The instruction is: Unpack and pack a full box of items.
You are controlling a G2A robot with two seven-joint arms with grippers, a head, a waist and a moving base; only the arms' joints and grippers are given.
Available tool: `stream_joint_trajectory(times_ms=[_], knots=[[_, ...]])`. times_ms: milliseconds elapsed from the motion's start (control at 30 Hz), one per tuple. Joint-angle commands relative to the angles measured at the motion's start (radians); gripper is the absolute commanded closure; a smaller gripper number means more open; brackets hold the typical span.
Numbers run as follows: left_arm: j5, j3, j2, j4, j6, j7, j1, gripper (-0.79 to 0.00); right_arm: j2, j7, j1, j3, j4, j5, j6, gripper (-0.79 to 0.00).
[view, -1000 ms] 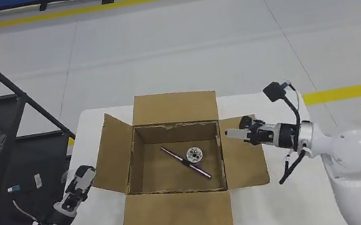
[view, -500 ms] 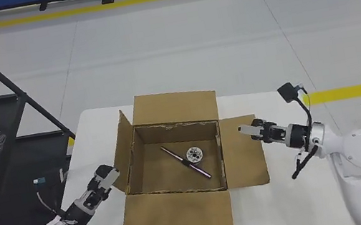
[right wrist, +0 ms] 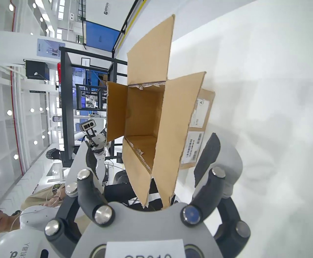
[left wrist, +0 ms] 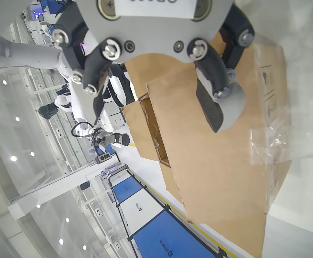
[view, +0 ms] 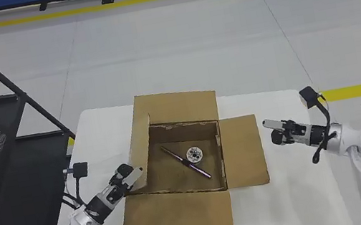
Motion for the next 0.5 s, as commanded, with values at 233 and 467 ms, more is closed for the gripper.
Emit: stream_joint_trajectory(times_ms=[233,467], knots=[[0.016,0.054,-0.002,0.059,0.02,-0.003,-0.047,-0.785,0.01,0.07,0.073,-0.092,0.143,0.11,-0.052,-0.785],[0.013,0.067,-0.002,0.079,0.026,0.008,-0.058,-0.785,0.016,0.129,0.079,-0.105,0.137,0.315,-0.103,-0.785]])
